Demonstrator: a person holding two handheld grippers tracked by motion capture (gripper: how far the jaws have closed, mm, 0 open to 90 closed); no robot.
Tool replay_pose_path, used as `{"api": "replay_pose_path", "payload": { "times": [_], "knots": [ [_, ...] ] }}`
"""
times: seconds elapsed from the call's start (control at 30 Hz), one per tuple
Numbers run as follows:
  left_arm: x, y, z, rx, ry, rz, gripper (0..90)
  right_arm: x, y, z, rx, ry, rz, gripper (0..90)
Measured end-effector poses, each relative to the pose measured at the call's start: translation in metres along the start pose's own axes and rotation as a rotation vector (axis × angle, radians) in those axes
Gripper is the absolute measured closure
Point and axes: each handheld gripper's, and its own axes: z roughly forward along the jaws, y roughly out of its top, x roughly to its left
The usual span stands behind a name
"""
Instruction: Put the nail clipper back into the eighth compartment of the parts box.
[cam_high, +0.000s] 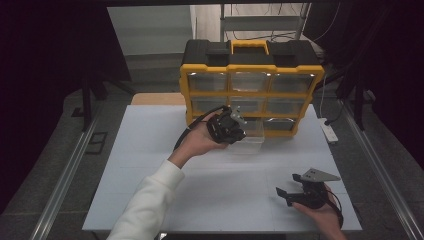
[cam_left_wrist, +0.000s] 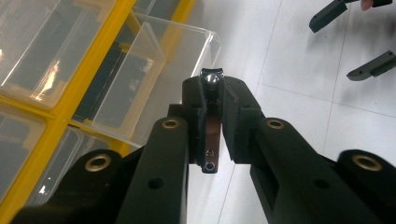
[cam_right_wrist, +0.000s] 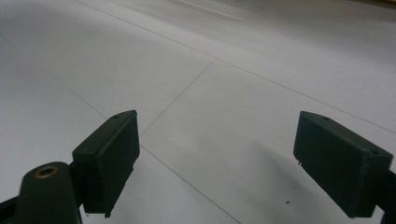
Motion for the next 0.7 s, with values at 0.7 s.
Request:
{"api": "replay_pose_path", "payload": {
  "times": [0.7],
  "knots": [
    [0.0086, 0.0042, 0.0092, 0.019, 0.003, -0.018, 79.4, -0.0004, 0.0000, -0.0003, -0.001, -0.001, 0.004, 14.5]
  ]
}}
